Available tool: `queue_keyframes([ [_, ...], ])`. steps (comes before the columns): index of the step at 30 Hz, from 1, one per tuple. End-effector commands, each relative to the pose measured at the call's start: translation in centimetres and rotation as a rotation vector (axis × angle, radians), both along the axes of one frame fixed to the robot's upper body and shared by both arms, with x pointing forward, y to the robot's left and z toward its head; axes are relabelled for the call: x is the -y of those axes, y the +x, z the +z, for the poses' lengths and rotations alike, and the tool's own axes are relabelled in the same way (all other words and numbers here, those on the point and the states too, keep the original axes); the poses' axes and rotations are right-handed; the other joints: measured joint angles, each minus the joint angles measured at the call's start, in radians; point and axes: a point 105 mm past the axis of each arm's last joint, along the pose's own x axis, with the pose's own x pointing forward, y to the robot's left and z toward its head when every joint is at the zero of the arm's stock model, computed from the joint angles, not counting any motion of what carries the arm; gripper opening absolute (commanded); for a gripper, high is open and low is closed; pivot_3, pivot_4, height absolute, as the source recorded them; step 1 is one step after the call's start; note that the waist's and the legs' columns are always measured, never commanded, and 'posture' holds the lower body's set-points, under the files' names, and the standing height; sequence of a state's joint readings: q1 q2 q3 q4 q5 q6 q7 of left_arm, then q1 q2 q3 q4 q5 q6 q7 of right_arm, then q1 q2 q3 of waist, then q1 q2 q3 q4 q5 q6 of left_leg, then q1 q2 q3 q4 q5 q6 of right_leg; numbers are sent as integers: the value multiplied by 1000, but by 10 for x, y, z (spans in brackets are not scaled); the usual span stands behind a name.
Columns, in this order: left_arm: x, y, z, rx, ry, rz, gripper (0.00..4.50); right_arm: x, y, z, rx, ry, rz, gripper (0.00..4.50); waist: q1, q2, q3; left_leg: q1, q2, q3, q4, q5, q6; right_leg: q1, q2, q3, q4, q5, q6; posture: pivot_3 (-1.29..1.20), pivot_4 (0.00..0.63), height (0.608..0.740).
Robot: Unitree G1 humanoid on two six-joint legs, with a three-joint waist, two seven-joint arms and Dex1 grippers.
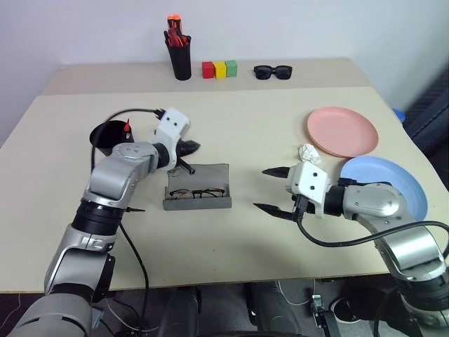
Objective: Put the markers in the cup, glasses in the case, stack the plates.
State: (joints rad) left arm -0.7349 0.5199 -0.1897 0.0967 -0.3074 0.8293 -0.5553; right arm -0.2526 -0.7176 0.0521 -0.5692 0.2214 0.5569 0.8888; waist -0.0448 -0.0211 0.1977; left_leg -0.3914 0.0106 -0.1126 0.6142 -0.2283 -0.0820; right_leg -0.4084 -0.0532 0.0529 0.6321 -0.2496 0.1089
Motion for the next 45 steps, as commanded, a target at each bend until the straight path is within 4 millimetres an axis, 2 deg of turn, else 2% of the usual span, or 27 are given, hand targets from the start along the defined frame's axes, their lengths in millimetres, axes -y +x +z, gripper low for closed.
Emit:
queue_keyframes([
  [1,-4,2,6,12,30,-27,27,1,-6,14,58,17,-8,3873,0,0,0,0,0,0,0,0,0,0,0,0,0,0,0,0,150,740],
  [8,-6,-25,-3,-23,33,-165,27,4,-5,19,79,21,-37,3873,2,0,0,0,0,0,0,0,0,0,0,0,0,0,0,0,150,740],
  [13,-5,-66,-7,-23,39,-306,27,10,3,19,88,7,-59,3873,1,0,0,0,1,0,0,0,0,0,0,1,-1,0,-1,0,150,740],
  [18,-8,-90,-13,-40,54,-349,27,20,21,17,69,6,-128,3873,7,0,0,0,1,1,1,0,0,1,0,1,-1,-2,-4,0,150,740],
  [21,-13,-102,-20,-46,85,-377,27,36,44,15,38,-7,-251,3873,1,0,0,0,1,1,1,0,0,1,0,1,-1,-2,-5,0,150,740],
  [24,-10,-105,-10,73,56,-407,27,57,71,17,72,-44,-396,3873,0,1,0,0,1,1,0,0,0,0,0,1,-1,-2,-5,0,150,740],
  [28,-17,-96,6,188,-45,-308,27,115,111,15,126,-180,-656,3873,5,1,0,-1,1,2,1,0,0,0,0,2,-1,-2,-6,0,150,740],
  [30,-18,-97,7,192,-68,-291,27,133,118,15,135,-244,-688,3873,9,1,0,-1,1,2,1,0,0,0,0,2,-2,-2,-6,0,150,740],
  [32,-18,-101,8,195,-78,-295,27,144,123,16,119,-255,-700,3873,8,1,0,-1,1,2,0,0,0,0,0,2,-2,-2,-5,0,150,740],
  [36,-16,-111,15,205,-140,-312,27,170,130,8,106,-394,-694,3873,-2,2,1,-1,1,3,0,0,0,-1,0,2,-2,-1,-3,0,150,740],
  [41,-14,-117,19,214,-171,-312,27,180,140,-7,93,-454,-674,3873,-3,2,1,1,1,3,1,0,0,0,0,2,-1,-1,-6,0,150,740],
  [43,-15,-117,17,208,-162,-304,0,179,144,-10,109,-458,-664,3367,-3,2,1,0,1,4,1,0,0,0,0,3,-1,-1,-5,0,150,740],
  [45,-15,-116,15,204,-156,-299,0,177,146,-13,116,-452,-649,2607,-3,2,1,0,1,4,1,0,0,0,0,3,-1,-1,-5,0,150,740],
])
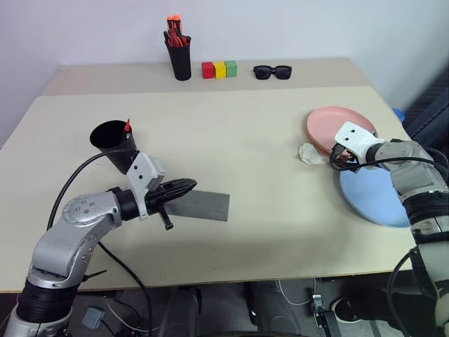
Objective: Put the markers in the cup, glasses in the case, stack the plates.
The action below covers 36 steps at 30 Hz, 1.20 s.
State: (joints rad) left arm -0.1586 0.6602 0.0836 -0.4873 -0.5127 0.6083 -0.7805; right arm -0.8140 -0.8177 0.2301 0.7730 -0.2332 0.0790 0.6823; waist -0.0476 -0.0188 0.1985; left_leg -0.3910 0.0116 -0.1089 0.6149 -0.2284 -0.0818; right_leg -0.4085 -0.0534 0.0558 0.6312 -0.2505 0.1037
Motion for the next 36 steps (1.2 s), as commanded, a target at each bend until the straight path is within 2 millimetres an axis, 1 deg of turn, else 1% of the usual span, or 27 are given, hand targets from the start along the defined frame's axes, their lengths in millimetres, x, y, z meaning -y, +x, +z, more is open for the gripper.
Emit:
queue_keyframes([
  [1,2,-3,7,30,4,-2,0,-5,7,12,60,-6,37,2024,0,0,0,0,0,0,0,0,0,0,0,0,0,1,1,0,150,740],
  [3,3,-3,7,31,0,1,0,-7,9,12,73,-4,45,1071,1,0,0,0,0,0,0,0,0,0,0,0,0,1,2,0,150,740],
  [4,3,-3,7,31,-2,3,0,-8,9,14,81,-4,49,434,1,0,0,0,0,0,0,0,0,0,0,0,0,1,2,0,150,740],
  [5,3,-3,7,31,-4,3,0,-9,9,15,91,-5,55,26,2,0,0,0,0,0,0,0,0,0,0,0,0,1,2,0,150,740],
  [6,4,-3,7,31,-8,3,0,-11,9,19,117,-8,65,26,2,1,0,0,0,0,0,0,0,0,0,0,0,1,2,0,150,740],
  [8,5,-1,7,31,-11,3,0,-18,11,34,205,-33,103,26,2,1,1,0,0,0,0,0,0,0,0,0,0,1,2,0,150,740],
  [11,7,2,6,33,-15,6,0,-21,8,55,284,-78,128,26,1,2,1,0,0,0,0,0,0,0,0,0,0,1,2,0,150,740],
  [12,8,4,7,35,-18,6,0,-21,2,67,307,-78,136,26,2,2,1,0,0,0,0,0,0,0,0,0,0,1,2,0,150,740],
  [13,9,5,7,36,-19,6,0,-22,-2,75,321,-76,142,26,4,2,1,0,0,0,0,0,0,0,0,0,0,1,2,0,150,740],
  [14,9,6,7,38,-21,5,0,-22,-7,81,327,-71,146,26,6,2,1,0,0,0,0,0,0,0,0,0,0,1,2,0,150,740],
  [16,10,8,8,44,-24,0,0,-19,-26,89,301,-40,153,26,14,2,1,-1,0,-1,0,0,0,0,0,0,0,1,3,0,150,740],
  [17,10,9,9,48,-19,-5,0,-13,-43,90,261,-33,163,26,23,3,1,-1,0,-1,0,0,0,0,0,0,0,1,3,0,150,740],
  [18,10,10,9,51,-15,-9,0,-11,-55,90,231,-32,171,26,30,3,1,-2,0,-1,0,0,0,0,0,-1,-1,1,4,0,150,740],
  [20,9,11,9,57,-8,-11,0,-7,-74,89,183,-43,177,26,33,3,1,-1,0,-1,0,0,0,1,0,0,-1,0,4,0,150,740],
  [21,9,12,9,62,-3,-15,0,1,-91,82,110,-46,166,26,33,4,1,-1,0,-1,0,0,0,1,0,0,-1,0,4,0,150,740],
  [24,9,12,11,74,-8,-45,0,16,-133,63,-67,-79,159,26,35,5,1,0,0,0,1,0,0,2,0,0,0,-1,1,0,150,740],
  [25,10,12,13,77,-15,-56,0,19,-140,60,-93,-84,152,26,34,5,1,0,0,0,0,0,0,2,0,0,-1,-1,1,0,150,740],
  [27,13,10,14,88,-12,-92,0,24,-151,49,-157,-38,111,26,22,5,1,0,0,1,1,0,0,2,0,0,-1,-1,1,0,150,740],
  [28,14,11,14,88,-7,-100,0,23,-156,43,-193,-8,103,26,16,5,1,1,0,3,1,0,0,2,0,2,-1,-1,0,0,150,740],
  [29,14,12,14,91,-5,-104,0,20,-160,35,-236,2,108,301,10,5,1,2,0,3,2,0,0,2,0,2,0,-1,0,0,150,740],
  [31,15,13,15,94,-9,-104,0,14,-162,28,-260,9,119,885,2,5,0,2,0,3,2,0,0,3,0,2,0,-2,2,0,150,740],
  [33,16,14,16,97,-12,-104,0,8,-155,30,-219,4,132,1881,-1,5,0,2,1,3,3,0,0,3,1,2,1,-2,2,0,150,740],
  [35,16,12,17,99,-14,-105,0,-4,-141,37,-128,6,167,2903,-3,5,0,3,1,3,4,0,0,3,1,2,1,-2,3,0,150,740],
  [36,16,11,18,99,-14,-105,0,-11,-135,40,-91,29,182,3335,-3,5,1,2,1,3,4,0,0,3,1,2,1,-2,3,0,150,740],
])
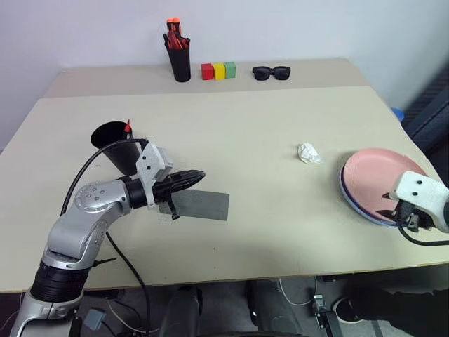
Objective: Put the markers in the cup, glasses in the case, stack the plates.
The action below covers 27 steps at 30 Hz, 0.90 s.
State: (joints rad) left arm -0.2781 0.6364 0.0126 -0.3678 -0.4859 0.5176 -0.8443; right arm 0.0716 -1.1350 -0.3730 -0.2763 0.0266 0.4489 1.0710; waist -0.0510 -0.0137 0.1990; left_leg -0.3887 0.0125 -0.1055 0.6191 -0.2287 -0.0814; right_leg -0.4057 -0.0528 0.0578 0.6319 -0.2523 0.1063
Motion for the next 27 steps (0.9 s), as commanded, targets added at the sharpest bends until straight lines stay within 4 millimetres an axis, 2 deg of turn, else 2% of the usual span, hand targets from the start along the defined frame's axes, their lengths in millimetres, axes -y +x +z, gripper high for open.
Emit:
queue_keyframes([
  [1,1,-5,9,42,-4,-12,0,-26,26,18,179,75,54,3335,0,-1,0,0,0,0,0,0,0,0,0,0,0,0,0,0,150,740],
  [4,2,-10,9,28,-23,-20,0,-45,58,15,275,201,19,3335,1,-2,0,-1,1,-1,1,0,0,0,1,0,0,2,-3,0,150,740],
  [7,4,-20,10,18,-52,-51,0,-58,87,-4,297,289,-52,3335,7,-2,0,-1,1,-1,0,0,0,0,1,0,0,2,-4,0,150,740],
  [11,5,-24,8,13,-45,-45,0,-59,111,-22,312,288,-141,3335,20,-2,0,-3,0,-2,0,0,0,-1,1,0,-1,2,-3,0,150,740],
  [14,5,-25,5,10,-37,-34,0,-51,127,-41,345,200,-194,3335,15,-2,0,-3,0,-2,0,0,0,-2,1,0,-1,2,-3,0,150,740],
  [17,5,-26,5,12,-42,-24,0,-50,132,-43,365,195,-202,2463,10,-2,0,-2,0,-2,-1,0,0,-1,1,0,-1,2,-3,0,150,740],
  [22,6,-27,3,7,-47,-22,0,-53,132,-35,392,207,-185,26,7,-2,0,-2,1,-2,-1,0,0,-1,2,0,0,3,-3,0,150,740],
  [24,7,-26,0,-3,-45,-27,0,-50,127,-21,427,176,-166,26,7,-1,0,-2,0,-2,-1,0,0,-1,2,0,0,3,-2,0,150,740],
  [27,6,-24,-1,-14,-46,-33,0,-36,105,11,463,132,-150,26,13,0,1,-2,0,-2,-2,0,0,-2,2,0,0,3,-2,0,150,740],
])
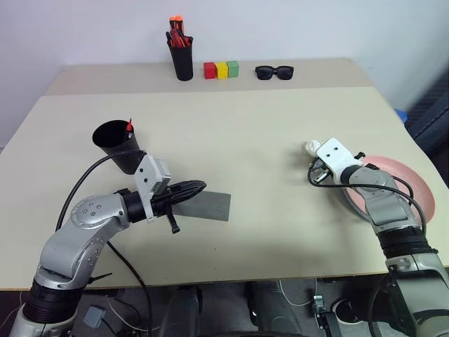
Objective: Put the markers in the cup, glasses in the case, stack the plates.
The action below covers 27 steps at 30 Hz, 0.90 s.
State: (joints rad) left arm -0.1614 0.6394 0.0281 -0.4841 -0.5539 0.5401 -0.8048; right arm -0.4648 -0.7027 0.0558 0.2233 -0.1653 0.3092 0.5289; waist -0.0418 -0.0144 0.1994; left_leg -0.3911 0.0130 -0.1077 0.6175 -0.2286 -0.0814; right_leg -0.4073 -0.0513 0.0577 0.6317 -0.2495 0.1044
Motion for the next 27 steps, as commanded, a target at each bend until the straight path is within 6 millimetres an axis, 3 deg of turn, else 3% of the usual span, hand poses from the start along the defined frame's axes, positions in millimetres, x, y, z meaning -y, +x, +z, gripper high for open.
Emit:
queue_keyframes([
  [1,1,0,6,26,-5,-18,0,19,-23,58,108,-47,1,26,8,1,0,0,0,0,0,0,0,0,0,0,0,0,1,0,150,740],
  [5,1,5,4,18,0,-36,0,58,-63,77,52,-68,-81,26,18,1,0,0,0,0,0,0,0,0,0,0,-1,-1,0,0,150,740],
  [8,4,12,6,13,-23,-49,0,72,-94,66,-75,-27,-102,26,25,0,-1,0,0,0,0,0,0,1,0,0,-1,-1,-1,0,150,740],
  [11,6,17,7,27,-25,-53,0,76,-106,50,-135,-53,-102,916,18,0,-1,1,0,1,1,0,0,1,0,0,-1,-1,-1,0,150,740],
  [15,2,22,9,56,-15,-28,0,68,-98,58,-54,-56,-76,2850,-5,1,-1,1,0,2,3,0,0,1,0,1,0,-1,-1,0,150,740],
  [21,-32,19,8,89,17,132,0,35,-75,66,58,89,85,2850,-13,1,-1,2,2,2,2,0,0,1,2,1,0,0,-2,0,150,740],
  [27,-85,-3,-2,94,44,424,0,-9,-41,75,149,415,234,2850,-21,0,0,1,3,1,2,0,0,1,2,1,0,0,-2,0,150,740],
])
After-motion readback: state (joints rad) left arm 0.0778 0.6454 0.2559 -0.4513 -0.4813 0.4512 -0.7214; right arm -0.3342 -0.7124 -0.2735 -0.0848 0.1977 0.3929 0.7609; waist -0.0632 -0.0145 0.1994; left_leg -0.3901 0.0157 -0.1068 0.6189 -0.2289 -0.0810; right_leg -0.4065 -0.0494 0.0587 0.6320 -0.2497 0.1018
